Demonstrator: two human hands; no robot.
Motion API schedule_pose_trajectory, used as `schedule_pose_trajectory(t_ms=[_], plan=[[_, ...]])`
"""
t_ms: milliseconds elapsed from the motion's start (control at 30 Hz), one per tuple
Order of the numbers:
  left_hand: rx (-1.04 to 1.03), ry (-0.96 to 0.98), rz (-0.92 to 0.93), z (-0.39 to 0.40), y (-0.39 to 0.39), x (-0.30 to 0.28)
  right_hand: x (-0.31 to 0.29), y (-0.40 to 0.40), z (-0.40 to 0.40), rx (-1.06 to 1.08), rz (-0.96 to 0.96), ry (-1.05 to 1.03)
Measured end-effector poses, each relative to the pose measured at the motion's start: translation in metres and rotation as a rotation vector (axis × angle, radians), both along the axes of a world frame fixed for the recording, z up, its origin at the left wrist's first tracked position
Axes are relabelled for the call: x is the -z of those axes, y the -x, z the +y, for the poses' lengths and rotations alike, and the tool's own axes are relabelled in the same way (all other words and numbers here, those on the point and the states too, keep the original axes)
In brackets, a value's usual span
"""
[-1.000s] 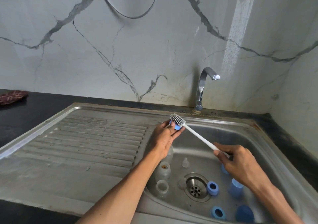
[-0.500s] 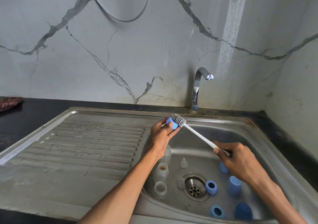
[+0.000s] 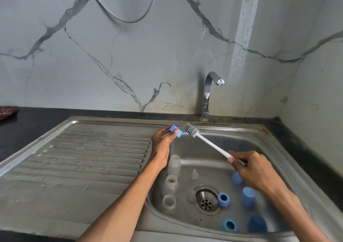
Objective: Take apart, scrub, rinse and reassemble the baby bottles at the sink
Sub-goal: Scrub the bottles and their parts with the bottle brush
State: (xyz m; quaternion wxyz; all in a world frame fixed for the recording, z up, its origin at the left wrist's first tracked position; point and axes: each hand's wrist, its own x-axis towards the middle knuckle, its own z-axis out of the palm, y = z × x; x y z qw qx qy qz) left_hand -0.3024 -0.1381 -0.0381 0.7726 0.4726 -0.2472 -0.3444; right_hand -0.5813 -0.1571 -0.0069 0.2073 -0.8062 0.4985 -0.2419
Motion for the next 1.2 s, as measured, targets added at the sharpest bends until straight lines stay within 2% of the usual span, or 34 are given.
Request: schedule_pose_trajectory(t_ms=[167,300,400,633,900,1200], plan=[[0.027,-0.124,-0.321,0.005,0.009,-0.003,-0.003,0.005,-0.005,0.049,0.018,-0.032],[0.090,-0.285,-0.784,0.006,0.015,0.007,-0.004,0.011,-0.010,0.071,0.029,-0.041],[0.100,-0.412,-1.019,0.006,0.026,0.009,-0.006,0.014,-0.014,0.097,0.037,-0.028],[0.169,-0.409,-1.162,-0.029,0.066,0.020,-0.008,0.018,-0.016,0.125,0.052,-0.036],[0.452,-0.656,-1.372,-0.072,0.096,0.072,-0.008,0.022,-0.022,0.141,0.070,-0.047],[0.543,-0.693,-1.415,-0.088,0.106,0.097,-0.010,0.031,-0.030,0.138,0.053,-0.109]])
